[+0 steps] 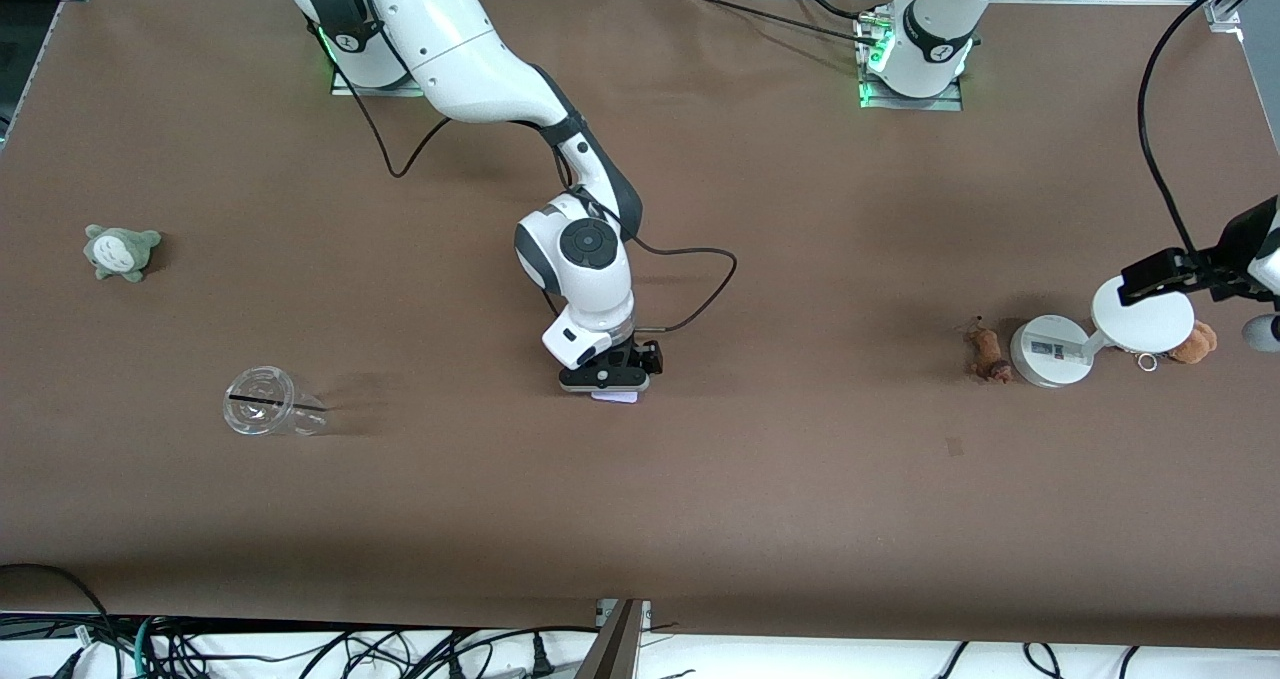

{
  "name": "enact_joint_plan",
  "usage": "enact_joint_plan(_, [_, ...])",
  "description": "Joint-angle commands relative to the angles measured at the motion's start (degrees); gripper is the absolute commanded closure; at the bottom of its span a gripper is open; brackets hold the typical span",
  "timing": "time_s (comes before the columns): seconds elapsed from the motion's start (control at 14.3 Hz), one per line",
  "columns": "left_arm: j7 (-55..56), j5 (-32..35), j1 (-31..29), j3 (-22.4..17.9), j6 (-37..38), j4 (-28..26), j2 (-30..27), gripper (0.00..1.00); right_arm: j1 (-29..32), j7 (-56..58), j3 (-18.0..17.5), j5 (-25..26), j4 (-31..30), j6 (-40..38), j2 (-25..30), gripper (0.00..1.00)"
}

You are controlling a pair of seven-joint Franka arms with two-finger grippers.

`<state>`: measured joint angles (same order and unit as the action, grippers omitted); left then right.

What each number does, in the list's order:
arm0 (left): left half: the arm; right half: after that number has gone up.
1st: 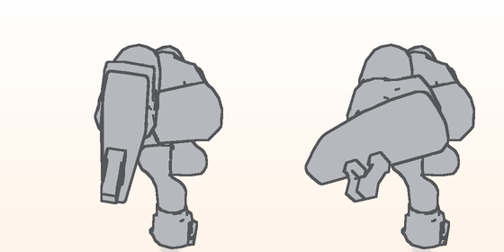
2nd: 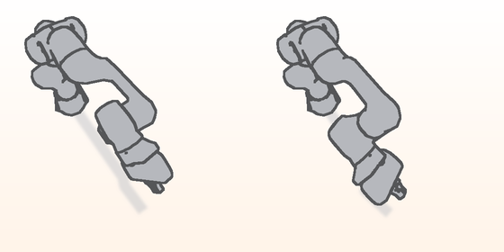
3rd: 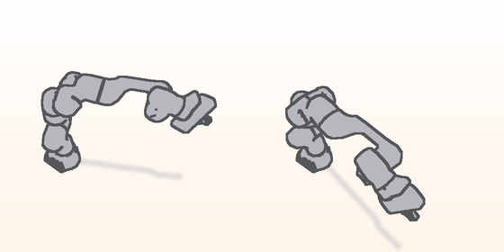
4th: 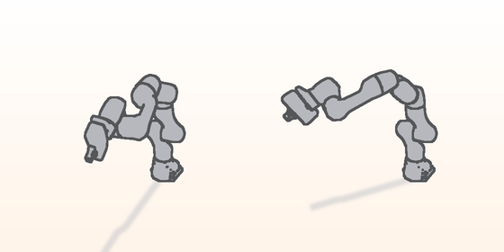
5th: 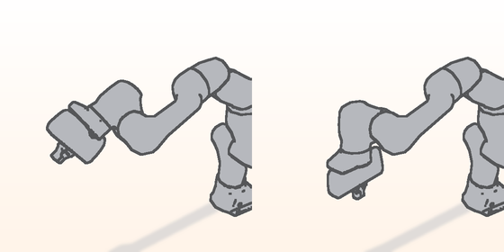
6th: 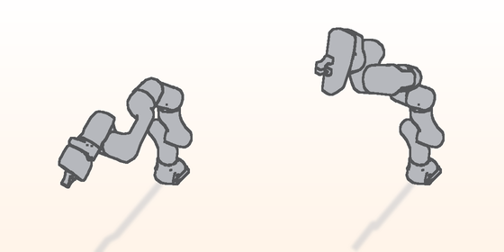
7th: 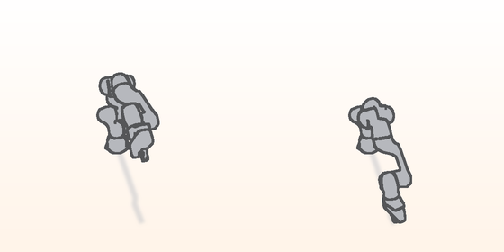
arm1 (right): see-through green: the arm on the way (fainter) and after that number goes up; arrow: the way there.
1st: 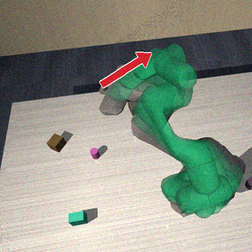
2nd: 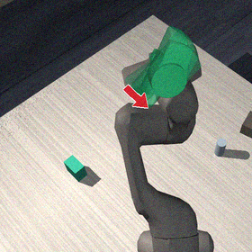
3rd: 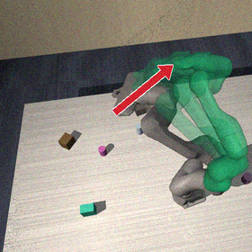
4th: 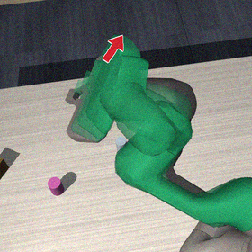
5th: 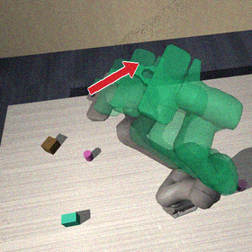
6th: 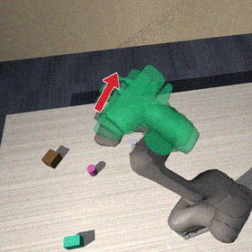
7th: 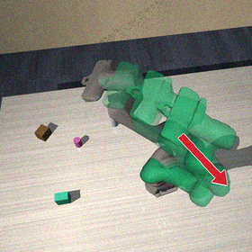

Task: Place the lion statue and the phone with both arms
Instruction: 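Close the right gripper on the white phone and lift it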

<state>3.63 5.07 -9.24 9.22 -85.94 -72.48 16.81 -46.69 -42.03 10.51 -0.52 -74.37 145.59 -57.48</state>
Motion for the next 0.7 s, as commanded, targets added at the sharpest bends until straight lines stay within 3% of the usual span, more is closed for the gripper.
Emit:
enact_joint_plan(0.0, [0.41, -0.14, -0.78, 0.45, 2.62, 2.08, -0.27, 0.0, -0.69, -0.77, 0.38, 0.61, -0.42, 1.45, -0.53, 0.0])
enact_joint_plan(0.14, [0.15, -5.13, -1.74, -0.25, 3.76, 0.6, -3.86, 0.0, -0.69, -0.77, 0.38, 0.61, -0.42, 1.45, -0.62, 0.0])
enact_joint_plan(0.35, [0.5, -6.12, -1.49, -0.61, 3.06, -6.25, -8.97, 0.0, -0.69, -0.95, 0.38, 0.61, -0.69, 1.45, -0.8, 0.01])
enact_joint_plan(0.63, [0.24, -5.95, -0.7, -0.69, 2.36, -8.9, -10.91, 0.0, -0.16, 0.54, 0.56, 0.52, -0.43, 1.27, -0.18, 0.36])
